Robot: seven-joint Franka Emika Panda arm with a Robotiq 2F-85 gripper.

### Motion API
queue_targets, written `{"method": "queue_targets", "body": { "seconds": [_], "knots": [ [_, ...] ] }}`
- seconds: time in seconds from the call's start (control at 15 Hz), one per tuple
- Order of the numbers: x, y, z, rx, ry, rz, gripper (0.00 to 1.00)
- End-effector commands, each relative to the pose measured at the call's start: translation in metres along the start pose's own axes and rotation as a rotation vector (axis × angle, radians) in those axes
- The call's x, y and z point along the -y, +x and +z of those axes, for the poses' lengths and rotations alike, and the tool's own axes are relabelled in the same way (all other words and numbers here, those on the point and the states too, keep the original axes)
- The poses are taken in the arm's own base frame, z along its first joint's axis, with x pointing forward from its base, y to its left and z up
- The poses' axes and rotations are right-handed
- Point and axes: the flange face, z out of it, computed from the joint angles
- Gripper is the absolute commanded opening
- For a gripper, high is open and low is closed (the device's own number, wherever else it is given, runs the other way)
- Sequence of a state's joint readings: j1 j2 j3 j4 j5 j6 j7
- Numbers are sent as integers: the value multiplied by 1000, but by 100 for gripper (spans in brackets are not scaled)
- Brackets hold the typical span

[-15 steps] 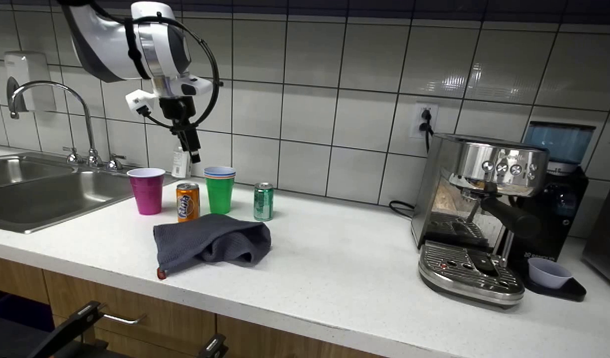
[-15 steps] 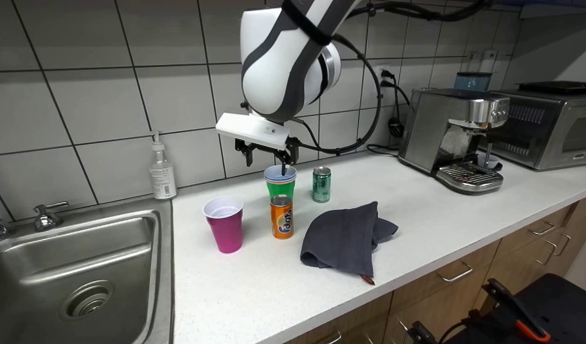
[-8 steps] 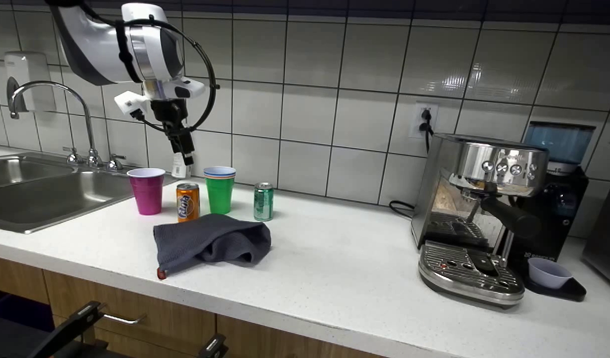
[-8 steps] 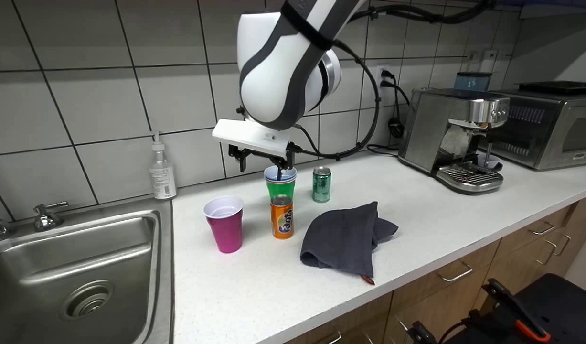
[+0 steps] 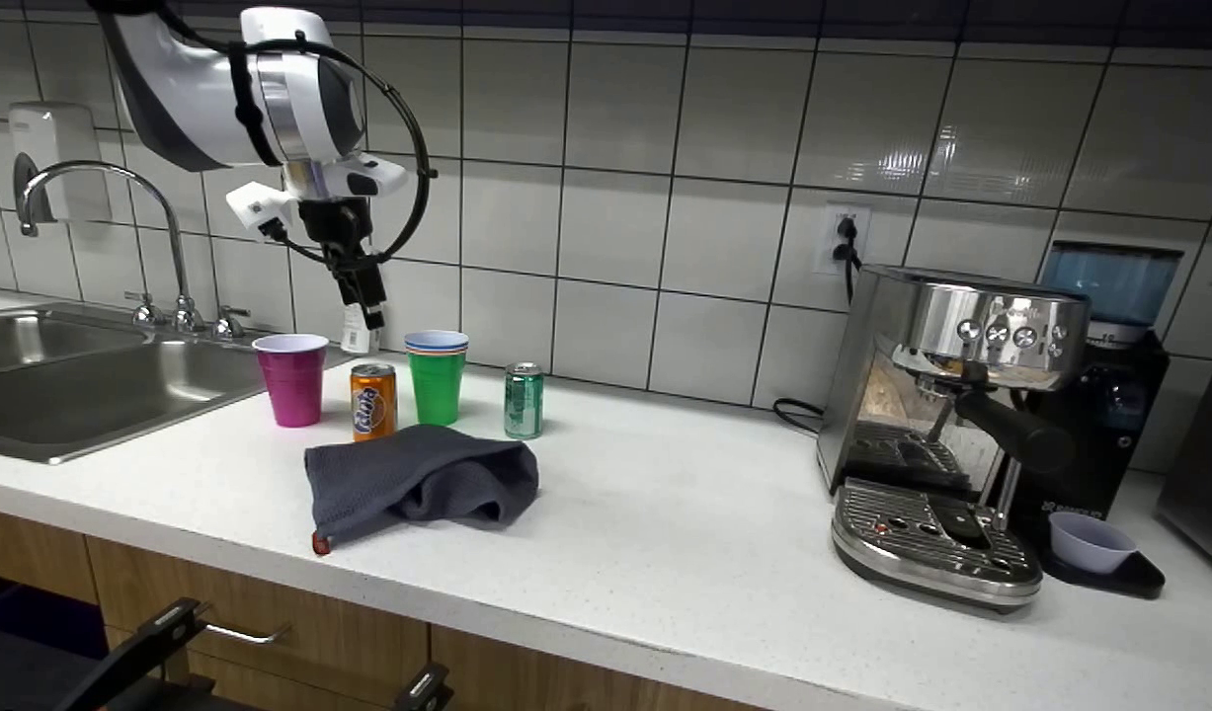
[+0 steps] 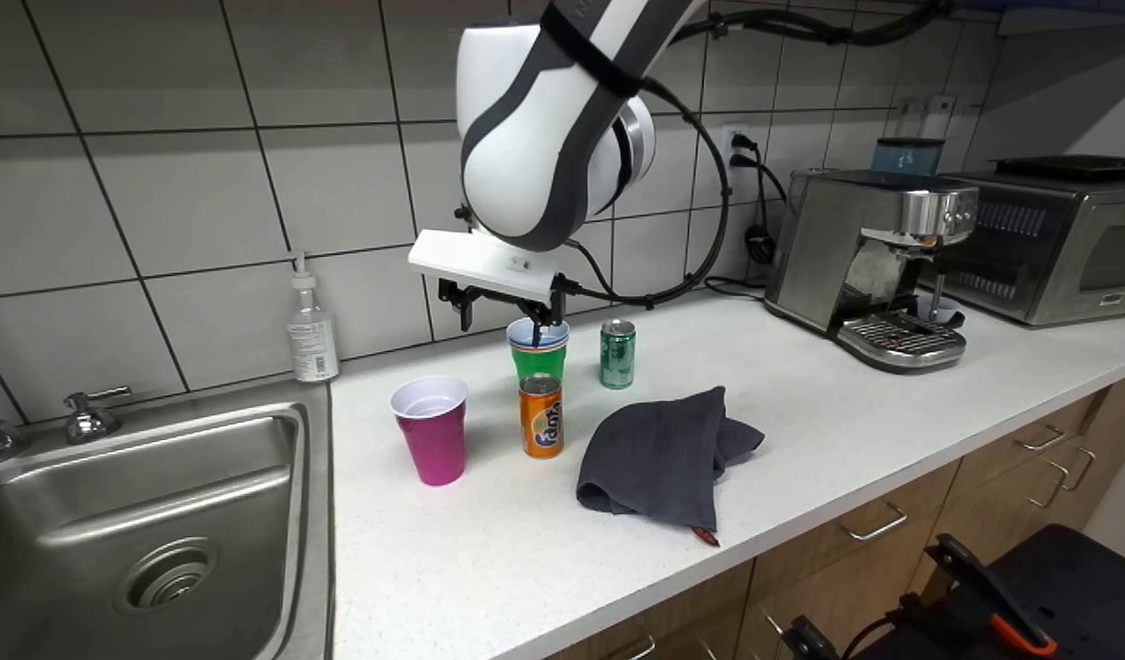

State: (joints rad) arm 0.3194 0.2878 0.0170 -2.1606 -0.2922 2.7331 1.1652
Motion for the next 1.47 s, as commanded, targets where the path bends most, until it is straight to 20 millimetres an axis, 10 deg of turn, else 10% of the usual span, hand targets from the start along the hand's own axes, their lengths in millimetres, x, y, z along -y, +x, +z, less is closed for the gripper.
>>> {"method": "queue_targets", "body": {
  "seconds": [0.0, 1.4],
  "knots": [
    [0, 0, 0, 1, 0, -1, 100],
    [0, -4, 1, 2, 13, -25, 100]
  ]
}}
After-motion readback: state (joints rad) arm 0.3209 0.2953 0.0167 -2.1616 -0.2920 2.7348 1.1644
